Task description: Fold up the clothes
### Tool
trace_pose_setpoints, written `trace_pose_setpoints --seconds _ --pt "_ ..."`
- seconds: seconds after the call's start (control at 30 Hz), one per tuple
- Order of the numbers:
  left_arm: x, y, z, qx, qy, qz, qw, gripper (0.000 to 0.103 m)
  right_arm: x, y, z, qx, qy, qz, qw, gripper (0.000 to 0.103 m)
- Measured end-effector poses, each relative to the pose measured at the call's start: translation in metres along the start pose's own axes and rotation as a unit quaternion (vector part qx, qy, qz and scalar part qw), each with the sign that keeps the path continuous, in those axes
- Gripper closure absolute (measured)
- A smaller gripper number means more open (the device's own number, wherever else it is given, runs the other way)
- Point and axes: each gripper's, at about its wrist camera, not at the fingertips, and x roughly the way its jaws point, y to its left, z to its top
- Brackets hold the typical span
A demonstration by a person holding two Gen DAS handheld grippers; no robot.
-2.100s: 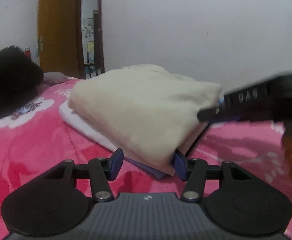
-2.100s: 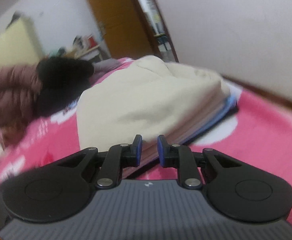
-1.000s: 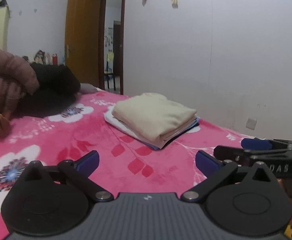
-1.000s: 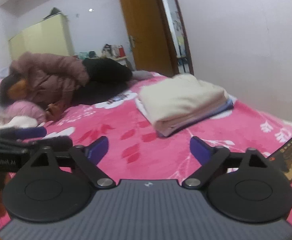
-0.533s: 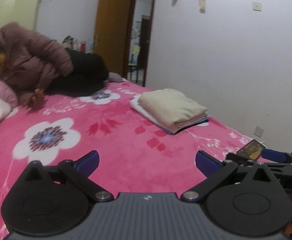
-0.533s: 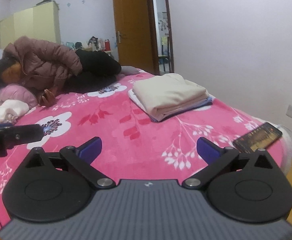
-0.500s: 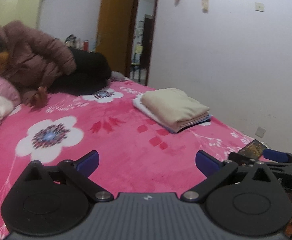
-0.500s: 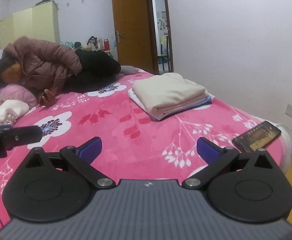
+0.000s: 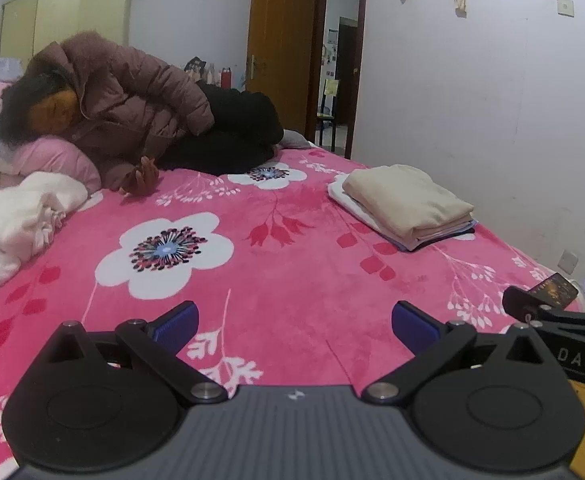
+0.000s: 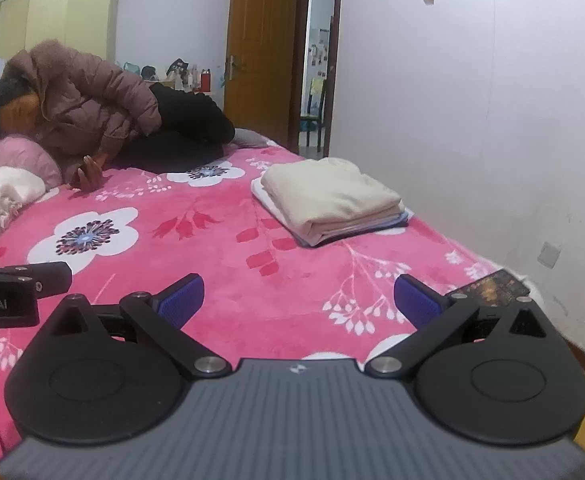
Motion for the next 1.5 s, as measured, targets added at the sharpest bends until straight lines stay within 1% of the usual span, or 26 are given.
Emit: trace_pose_setpoints --seconds 0.1,0.17,0.27,0.3,0.4,0.47,0.53,0.73,0.97,1.13,1.3,1.5 --pt "-0.003 -0.003 0.000 0.011 -0.008 0.009 0.9999 0.000 -0.003 0.003 0.002 -0.011 -0.008 -0.012 1.000 0.001" --pt "-0.006 -0.009 0.001 0.032 -0.021 0.021 0.9991 0.000 -0.003 0.004 0.005 -0.014 -0.011 -0.019 1.000 0.001" --pt "-0.010 -0.017 0.001 0.064 -0.041 0.038 0.9964 0.000 -0.002 0.001 0.009 -0.004 -0.001 -0.015 1.000 0.001" --pt "-0.012 -0.019 0.002 0.066 -0.046 0.041 0.9960 0.000 -0.002 0.000 0.011 0.000 0.003 -0.014 1.000 0.001" --pt "-0.014 -0.019 0.003 0.040 -0.053 0.036 0.9972 0.000 0.000 -0.002 0.012 0.002 0.012 -0.008 1.000 0.001" --pt "-0.015 -0.014 0.003 0.019 -0.056 0.022 0.9980 0.000 0.001 -0.002 0.012 -0.002 0.015 -0.009 1.000 0.001" --pt "-0.014 -0.011 0.005 0.009 -0.051 0.015 0.9985 0.000 0.002 -0.002 0.012 -0.007 0.017 -0.010 1.000 0.001" --pt "-0.010 -0.006 0.004 0.004 -0.043 0.015 0.9989 0.000 0.003 0.000 0.010 -0.017 0.014 -0.017 1.000 0.001" --pt "-0.007 -0.011 0.005 0.013 -0.039 0.011 0.9991 0.000 0.004 0.001 0.013 -0.023 0.003 -0.024 0.999 0.001" --pt "-0.001 -0.013 0.012 -0.003 -0.033 -0.002 0.9994 0.000 0.005 0.001 0.016 -0.027 -0.005 -0.028 0.999 0.001" --pt "0.006 -0.015 0.014 -0.011 -0.026 0.005 0.9996 0.000 0.006 -0.001 0.014 -0.027 0.001 -0.037 0.999 0.001" --pt "0.015 -0.014 0.006 -0.024 -0.008 0.001 0.9997 0.000 0.006 -0.004 0.010 -0.026 0.009 -0.048 0.998 0.001"
